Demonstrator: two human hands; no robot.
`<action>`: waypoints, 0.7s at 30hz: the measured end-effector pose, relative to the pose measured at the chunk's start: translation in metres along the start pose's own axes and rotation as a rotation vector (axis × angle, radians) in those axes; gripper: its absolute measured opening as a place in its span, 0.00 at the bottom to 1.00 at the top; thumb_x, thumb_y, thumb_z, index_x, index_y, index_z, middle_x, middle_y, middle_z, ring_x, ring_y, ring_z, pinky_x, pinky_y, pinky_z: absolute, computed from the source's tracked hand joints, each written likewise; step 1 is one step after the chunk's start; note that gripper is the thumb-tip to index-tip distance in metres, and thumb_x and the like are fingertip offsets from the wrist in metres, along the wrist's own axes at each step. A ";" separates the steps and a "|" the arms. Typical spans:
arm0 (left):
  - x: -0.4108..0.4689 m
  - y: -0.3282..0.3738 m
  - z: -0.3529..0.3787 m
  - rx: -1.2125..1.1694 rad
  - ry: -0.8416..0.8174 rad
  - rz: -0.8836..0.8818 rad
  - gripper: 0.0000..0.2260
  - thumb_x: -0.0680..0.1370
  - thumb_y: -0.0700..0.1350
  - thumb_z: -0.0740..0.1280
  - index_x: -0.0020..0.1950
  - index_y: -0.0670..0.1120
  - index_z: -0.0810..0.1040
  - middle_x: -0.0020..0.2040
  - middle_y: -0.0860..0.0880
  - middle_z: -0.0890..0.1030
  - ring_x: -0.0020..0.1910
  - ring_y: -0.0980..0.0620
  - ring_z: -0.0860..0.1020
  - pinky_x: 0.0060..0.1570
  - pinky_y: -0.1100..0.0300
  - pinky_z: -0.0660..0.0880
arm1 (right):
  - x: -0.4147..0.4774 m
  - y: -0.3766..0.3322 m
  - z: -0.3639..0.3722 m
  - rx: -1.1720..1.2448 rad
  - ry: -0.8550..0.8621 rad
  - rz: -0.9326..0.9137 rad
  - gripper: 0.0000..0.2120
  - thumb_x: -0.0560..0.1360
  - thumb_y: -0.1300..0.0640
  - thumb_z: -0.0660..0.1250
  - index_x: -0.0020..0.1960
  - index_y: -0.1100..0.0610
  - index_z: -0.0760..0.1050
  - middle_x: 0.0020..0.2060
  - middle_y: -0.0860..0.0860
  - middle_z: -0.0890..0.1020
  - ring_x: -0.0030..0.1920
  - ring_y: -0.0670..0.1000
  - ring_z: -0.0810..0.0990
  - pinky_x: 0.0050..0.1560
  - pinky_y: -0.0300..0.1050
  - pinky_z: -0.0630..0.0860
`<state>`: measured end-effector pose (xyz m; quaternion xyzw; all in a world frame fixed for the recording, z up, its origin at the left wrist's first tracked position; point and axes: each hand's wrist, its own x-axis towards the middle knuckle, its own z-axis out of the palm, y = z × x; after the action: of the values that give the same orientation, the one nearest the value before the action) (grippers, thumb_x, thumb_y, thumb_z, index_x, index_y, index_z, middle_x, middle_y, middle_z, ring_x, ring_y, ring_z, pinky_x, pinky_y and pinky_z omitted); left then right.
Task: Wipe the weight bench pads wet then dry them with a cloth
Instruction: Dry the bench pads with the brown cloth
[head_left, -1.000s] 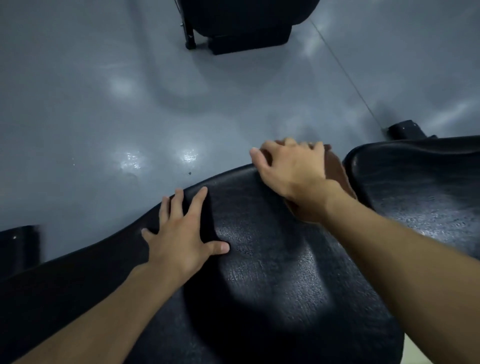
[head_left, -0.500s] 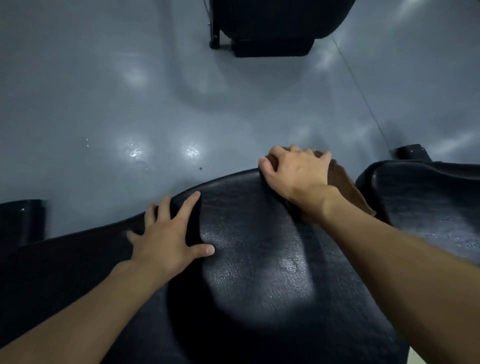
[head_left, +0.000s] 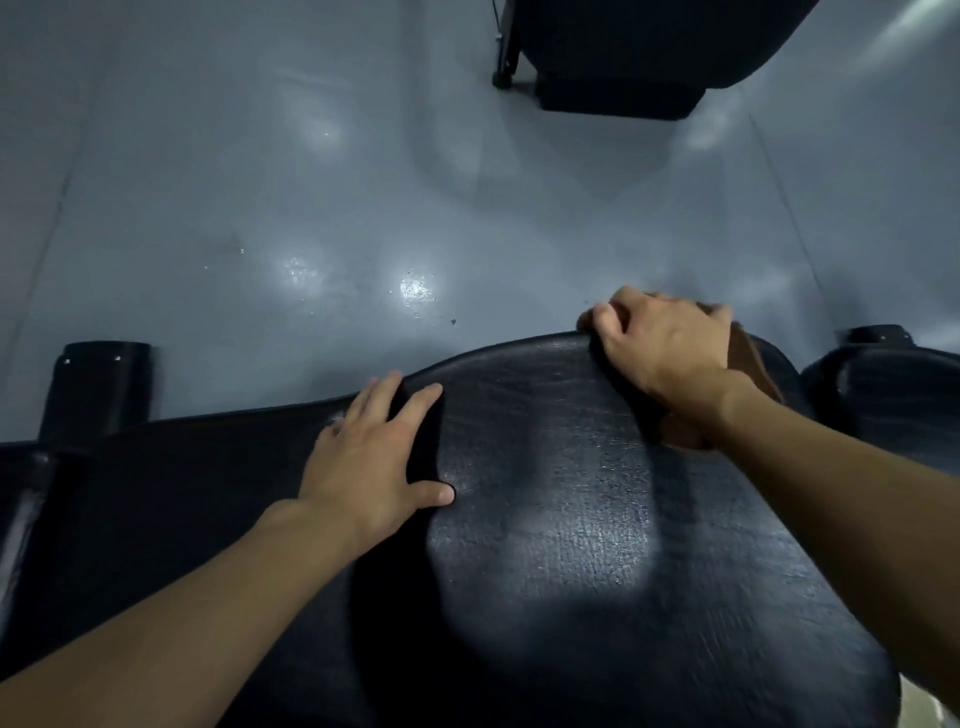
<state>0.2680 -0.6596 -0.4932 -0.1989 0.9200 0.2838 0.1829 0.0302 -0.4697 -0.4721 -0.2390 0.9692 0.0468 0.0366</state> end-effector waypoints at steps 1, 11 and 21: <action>-0.004 -0.010 -0.002 -0.008 0.004 -0.005 0.46 0.70 0.62 0.74 0.79 0.62 0.47 0.80 0.52 0.45 0.79 0.50 0.44 0.75 0.45 0.56 | 0.000 -0.010 0.002 -0.011 0.003 0.022 0.24 0.76 0.37 0.46 0.51 0.48 0.76 0.48 0.55 0.82 0.52 0.59 0.78 0.61 0.62 0.62; -0.028 -0.058 0.003 0.003 0.085 -0.075 0.45 0.69 0.65 0.72 0.78 0.61 0.51 0.80 0.48 0.48 0.79 0.49 0.47 0.75 0.46 0.56 | -0.032 -0.173 0.023 0.042 -0.127 -0.336 0.21 0.79 0.39 0.47 0.53 0.47 0.76 0.50 0.53 0.81 0.53 0.58 0.78 0.60 0.62 0.60; -0.061 -0.133 -0.014 0.026 0.001 -0.231 0.44 0.71 0.64 0.72 0.78 0.64 0.46 0.80 0.51 0.41 0.79 0.46 0.41 0.73 0.36 0.55 | -0.028 -0.161 0.024 -0.018 -0.066 -0.184 0.20 0.78 0.40 0.48 0.51 0.47 0.75 0.50 0.54 0.81 0.55 0.59 0.77 0.63 0.62 0.62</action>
<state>0.3788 -0.7530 -0.5144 -0.3015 0.8947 0.2486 0.2163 0.1307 -0.5958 -0.5050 -0.3257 0.9409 0.0598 0.0703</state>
